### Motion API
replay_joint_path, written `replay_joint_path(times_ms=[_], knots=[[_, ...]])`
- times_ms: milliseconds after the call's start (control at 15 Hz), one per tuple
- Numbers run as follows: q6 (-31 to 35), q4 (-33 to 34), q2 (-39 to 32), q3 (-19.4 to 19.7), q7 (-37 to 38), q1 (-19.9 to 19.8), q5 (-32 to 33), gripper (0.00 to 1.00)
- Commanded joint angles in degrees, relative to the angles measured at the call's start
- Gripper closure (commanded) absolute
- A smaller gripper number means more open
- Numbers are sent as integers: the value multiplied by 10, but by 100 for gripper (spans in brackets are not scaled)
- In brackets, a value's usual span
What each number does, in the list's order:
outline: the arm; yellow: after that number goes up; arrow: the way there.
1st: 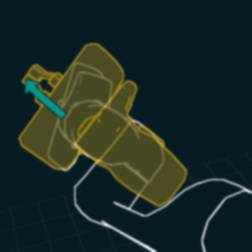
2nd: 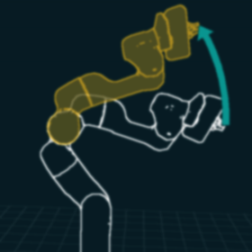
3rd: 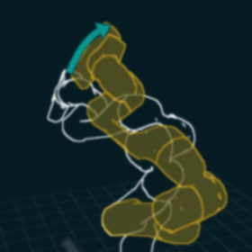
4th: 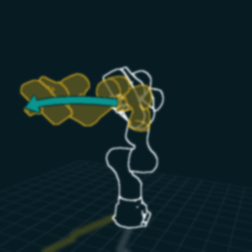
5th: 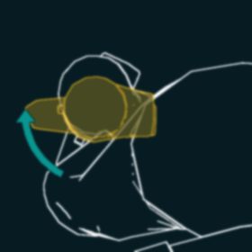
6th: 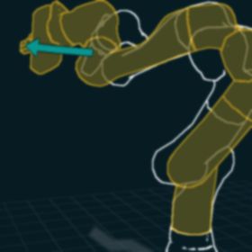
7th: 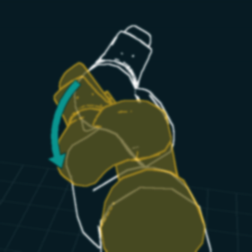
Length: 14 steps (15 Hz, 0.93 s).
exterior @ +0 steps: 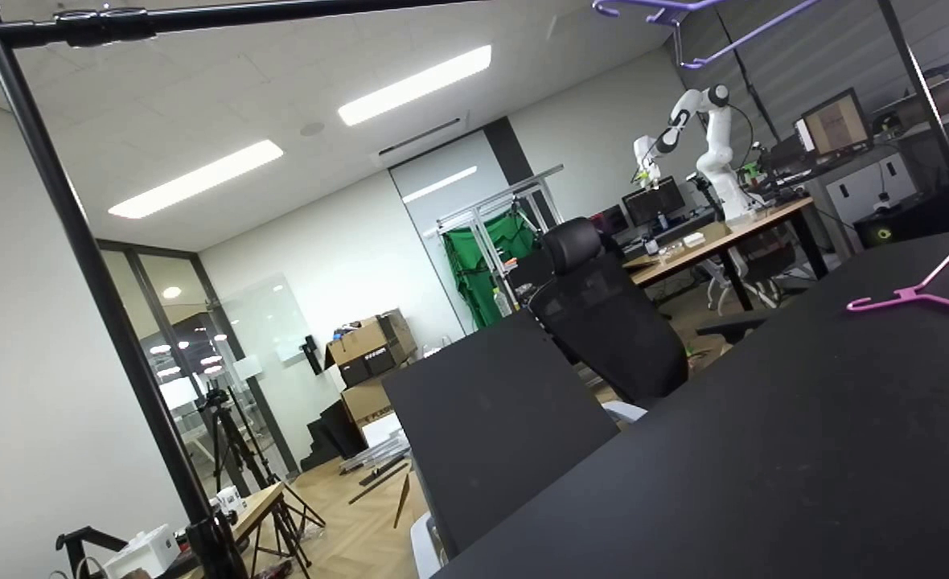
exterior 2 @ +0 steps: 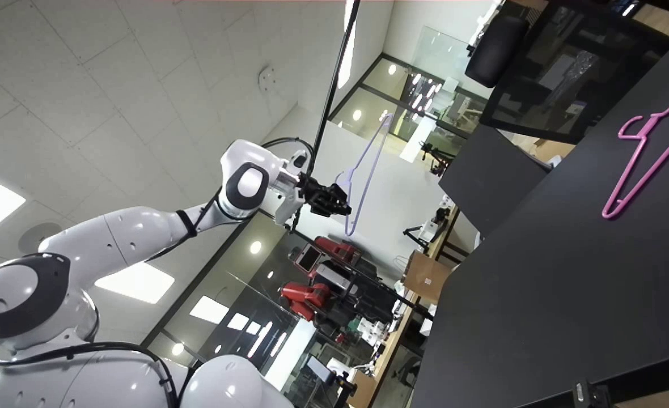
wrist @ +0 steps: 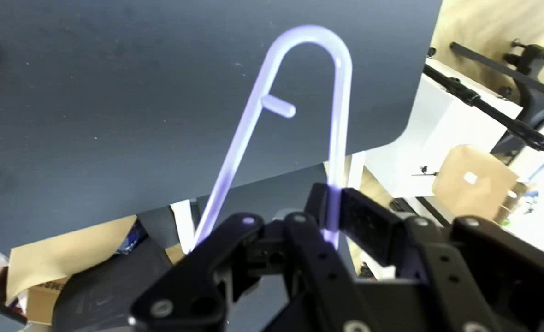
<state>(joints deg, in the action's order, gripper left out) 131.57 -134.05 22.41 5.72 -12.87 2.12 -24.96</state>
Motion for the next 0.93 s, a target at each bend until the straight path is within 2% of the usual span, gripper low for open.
replay_joint_path(times_ms=[0, 133, 267, 333, 467, 867], knots=[[-5, -22, 23, 84, -160, 37, -121, 96], [-55, -8, 9, 122, -254, 44, -183, 96], [-155, 22, -27, 121, -275, 20, -155, 96], [-105, -9, 0, 101, -264, 4, -168, 84], [-142, -1, -15, 103, -280, -4, -167, 84], [-149, 9, -28, 99, -283, -4, -167, 84]])
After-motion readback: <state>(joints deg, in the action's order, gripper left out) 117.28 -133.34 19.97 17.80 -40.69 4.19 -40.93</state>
